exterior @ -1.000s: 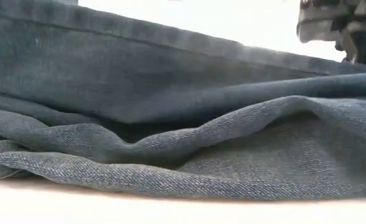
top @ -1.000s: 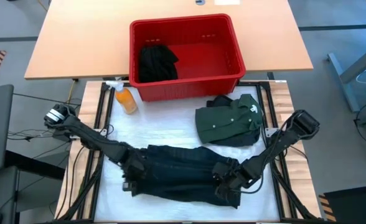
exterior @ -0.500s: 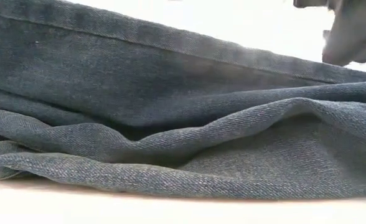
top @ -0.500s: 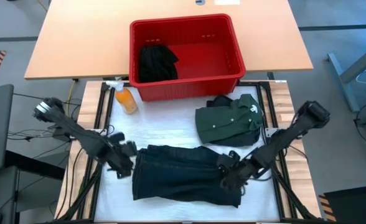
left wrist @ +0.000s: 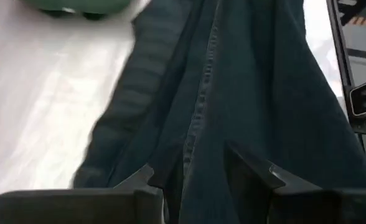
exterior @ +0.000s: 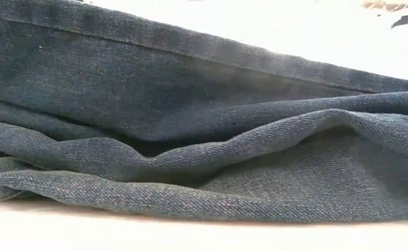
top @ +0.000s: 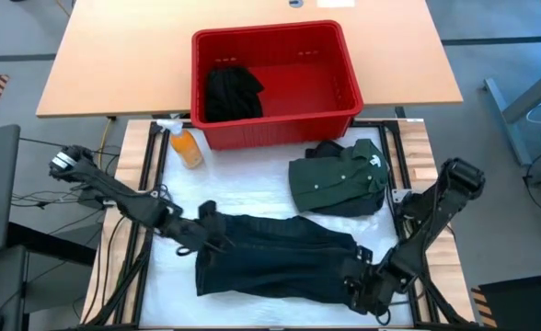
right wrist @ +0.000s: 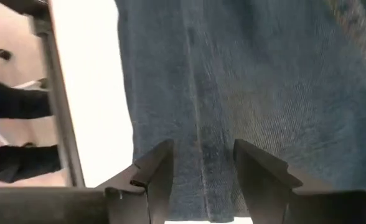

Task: Fold Laundry from Bin
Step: Fold the blue pants from the bin

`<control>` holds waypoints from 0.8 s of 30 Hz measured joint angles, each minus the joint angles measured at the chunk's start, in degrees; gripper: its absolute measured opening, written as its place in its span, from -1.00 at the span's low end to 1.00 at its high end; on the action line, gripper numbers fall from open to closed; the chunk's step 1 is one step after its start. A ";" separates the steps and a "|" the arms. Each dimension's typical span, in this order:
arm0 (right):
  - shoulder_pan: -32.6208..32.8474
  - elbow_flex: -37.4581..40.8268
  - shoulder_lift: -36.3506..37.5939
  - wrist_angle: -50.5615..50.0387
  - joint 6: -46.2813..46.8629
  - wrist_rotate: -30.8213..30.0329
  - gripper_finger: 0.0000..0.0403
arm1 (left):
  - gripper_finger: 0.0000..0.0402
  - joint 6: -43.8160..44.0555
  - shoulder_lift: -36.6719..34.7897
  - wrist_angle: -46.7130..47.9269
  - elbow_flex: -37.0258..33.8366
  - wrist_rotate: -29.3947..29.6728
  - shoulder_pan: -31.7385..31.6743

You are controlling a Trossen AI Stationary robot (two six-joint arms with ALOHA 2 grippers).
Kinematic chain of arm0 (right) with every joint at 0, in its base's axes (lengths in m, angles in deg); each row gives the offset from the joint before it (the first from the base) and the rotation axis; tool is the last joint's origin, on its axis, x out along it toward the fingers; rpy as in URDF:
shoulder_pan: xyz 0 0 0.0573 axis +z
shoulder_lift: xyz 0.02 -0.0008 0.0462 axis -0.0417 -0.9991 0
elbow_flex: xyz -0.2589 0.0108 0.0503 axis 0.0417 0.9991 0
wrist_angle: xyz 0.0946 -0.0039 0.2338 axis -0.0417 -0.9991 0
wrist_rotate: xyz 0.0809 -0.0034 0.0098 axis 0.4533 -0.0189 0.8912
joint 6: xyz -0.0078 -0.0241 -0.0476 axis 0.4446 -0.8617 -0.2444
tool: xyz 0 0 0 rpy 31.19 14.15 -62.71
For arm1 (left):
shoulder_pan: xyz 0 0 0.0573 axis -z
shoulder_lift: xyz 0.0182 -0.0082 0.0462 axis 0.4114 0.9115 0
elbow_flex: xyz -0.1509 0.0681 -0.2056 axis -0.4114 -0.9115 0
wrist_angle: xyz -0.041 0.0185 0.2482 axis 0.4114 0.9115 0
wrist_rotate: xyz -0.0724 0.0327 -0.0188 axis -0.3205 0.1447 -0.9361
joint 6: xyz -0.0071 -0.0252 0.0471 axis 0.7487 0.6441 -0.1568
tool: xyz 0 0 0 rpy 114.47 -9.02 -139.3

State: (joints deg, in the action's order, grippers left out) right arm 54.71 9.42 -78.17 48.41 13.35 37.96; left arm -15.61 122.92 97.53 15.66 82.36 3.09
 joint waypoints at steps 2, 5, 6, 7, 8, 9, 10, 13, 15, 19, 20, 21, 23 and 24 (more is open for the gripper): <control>0.70 0.00 -1.61 0.57 2.17 0.00 -0.07 | -0.49 -2.18 2.86 -2.61 -0.48 -1.40 -1.56; 1.93 0.00 -3.14 2.77 3.55 -0.07 -0.16 | -0.49 -6.71 6.80 -10.16 -0.56 -3.45 -4.46; 2.28 0.00 -3.58 3.00 4.17 -0.15 -0.21 | -0.49 -8.23 7.80 -14.32 -0.56 -4.64 -5.61; 2.55 -0.02 -3.91 3.04 4.63 -0.09 -0.27 | -0.49 -9.60 9.07 -18.98 -0.48 -6.29 -6.78; 2.68 0.00 -4.18 2.96 4.97 -0.01 -0.34 | -0.49 -10.84 10.47 -24.05 -0.45 -8.41 -8.01; 2.82 0.00 -4.44 2.99 5.17 0.08 -0.43 | -0.49 -11.74 12.06 -28.66 -0.32 -10.50 -9.23; 2.82 0.00 -4.52 2.95 5.26 0.21 -0.52 | -0.49 -12.41 13.82 -32.78 0.12 -12.22 -10.37; 2.75 -0.02 -4.53 2.97 5.24 0.72 -0.82 | -0.49 -14.62 20.32 -41.98 3.59 -16.06 -12.89; 2.36 -0.02 -4.53 2.73 5.05 0.91 -0.90 | -0.49 -16.55 25.28 -43.71 7.50 -18.04 -13.90; 1.15 -0.02 -4.53 2.44 4.09 1.32 -0.83 | -0.49 -20.25 35.69 -43.00 17.28 -19.03 -14.82; 0.85 -0.02 -4.53 2.43 3.83 1.36 -0.82 | -0.49 -21.31 37.93 -43.27 19.97 -19.08 -15.05; 0.58 -0.02 -4.53 2.47 3.51 1.52 -0.81 | -0.49 -22.54 39.94 -42.84 22.48 -19.15 -15.33; 0.28 -0.02 -4.53 2.38 3.00 1.73 -0.83 | -0.48 -24.97 43.70 -40.31 27.74 -20.08 -15.81; 0.12 -0.02 -4.53 2.40 2.65 1.75 -0.84 | -0.46 -26.10 45.28 -38.14 30.11 -20.45 -16.02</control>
State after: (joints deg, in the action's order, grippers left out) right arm 54.83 9.40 -82.70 50.81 16.00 39.71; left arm -41.71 168.21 59.40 45.77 61.91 -12.93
